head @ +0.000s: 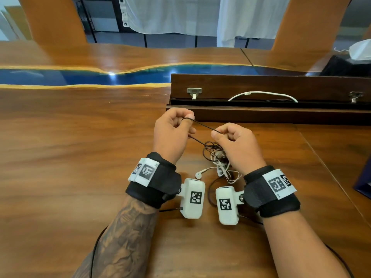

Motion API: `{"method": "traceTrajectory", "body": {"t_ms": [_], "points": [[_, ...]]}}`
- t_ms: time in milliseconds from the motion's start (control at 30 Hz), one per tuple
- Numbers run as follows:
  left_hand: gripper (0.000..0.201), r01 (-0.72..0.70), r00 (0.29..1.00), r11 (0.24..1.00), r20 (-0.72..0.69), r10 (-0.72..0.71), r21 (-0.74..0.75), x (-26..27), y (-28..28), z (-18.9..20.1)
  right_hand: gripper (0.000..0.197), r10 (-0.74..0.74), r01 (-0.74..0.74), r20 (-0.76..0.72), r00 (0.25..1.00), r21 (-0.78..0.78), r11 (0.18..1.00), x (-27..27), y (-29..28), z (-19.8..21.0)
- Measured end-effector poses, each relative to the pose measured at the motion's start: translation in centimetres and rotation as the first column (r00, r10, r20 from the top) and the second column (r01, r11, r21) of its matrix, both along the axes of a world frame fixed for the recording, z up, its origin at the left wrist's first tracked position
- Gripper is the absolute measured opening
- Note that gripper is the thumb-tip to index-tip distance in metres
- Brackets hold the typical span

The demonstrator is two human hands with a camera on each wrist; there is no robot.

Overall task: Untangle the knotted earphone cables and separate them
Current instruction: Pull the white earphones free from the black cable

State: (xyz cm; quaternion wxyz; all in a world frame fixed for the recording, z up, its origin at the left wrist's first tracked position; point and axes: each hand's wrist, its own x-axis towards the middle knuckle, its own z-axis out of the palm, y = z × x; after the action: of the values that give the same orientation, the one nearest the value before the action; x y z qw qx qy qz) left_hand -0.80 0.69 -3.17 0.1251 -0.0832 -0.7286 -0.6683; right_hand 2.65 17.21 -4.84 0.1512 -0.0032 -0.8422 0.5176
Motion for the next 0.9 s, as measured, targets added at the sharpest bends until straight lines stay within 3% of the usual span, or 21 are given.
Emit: {"method": "traceTrajectory", "body": {"t_ms": [67, 200, 333, 433, 500, 533, 733, 900], "points": [[0.006, 0.034, 0.999, 0.997, 0.014, -0.035, 0.063, 0.1, 0.0, 0.2, 0.013, -0.010, 0.010, 0.003, 1.000, -0.021, 1.000, 0.0, 0.3, 0.1], [0.010, -0.015, 1.000, 0.973, -0.019, 0.011, -0.228, -0.5, -0.6, -0.8, 0.011, -0.099, 0.098, -0.014, 0.995, -0.047, 0.994, -0.2, 0.9, 0.1], [0.010, -0.068, 0.997, 0.959, -0.046, 0.058, -0.274, -0.5, -0.7, -0.8, 0.018, -0.148, 0.148, -0.008, 0.989, -0.036, 0.988, -0.4, 0.9, 0.1], [0.005, -0.007, 1.000, 1.000, 0.011, 0.007, -0.019, -0.1, -0.2, 0.1, 0.033, -0.113, 0.119, 0.067, 0.991, -0.092, 0.989, -0.2, 0.5, 0.3], [0.005, 0.071, 0.993, 0.981, 0.081, -0.087, 0.183, 0.0, -0.3, 0.5, 0.035, -0.110, 0.119, 0.096, 0.989, -0.094, 0.988, -0.2, 0.5, 0.3], [0.005, 0.077, 0.993, 0.978, 0.078, -0.093, 0.192, 0.0, -0.5, 0.6, 0.036, -0.115, 0.124, 0.100, 0.988, -0.091, 0.988, -0.2, 0.6, 0.4], [0.007, -0.087, 0.995, 0.980, -0.066, 0.076, -0.178, -0.5, -1.3, 0.1, 0.038, -0.201, 0.202, 0.044, 0.979, -0.019, 0.979, -0.1, 1.4, 0.5], [0.008, -0.067, 0.996, 0.981, -0.063, 0.056, -0.184, -0.7, -1.3, -0.2, 0.042, -0.176, 0.180, 0.060, 0.982, -0.053, 0.982, -0.3, 1.1, 0.3]]}}
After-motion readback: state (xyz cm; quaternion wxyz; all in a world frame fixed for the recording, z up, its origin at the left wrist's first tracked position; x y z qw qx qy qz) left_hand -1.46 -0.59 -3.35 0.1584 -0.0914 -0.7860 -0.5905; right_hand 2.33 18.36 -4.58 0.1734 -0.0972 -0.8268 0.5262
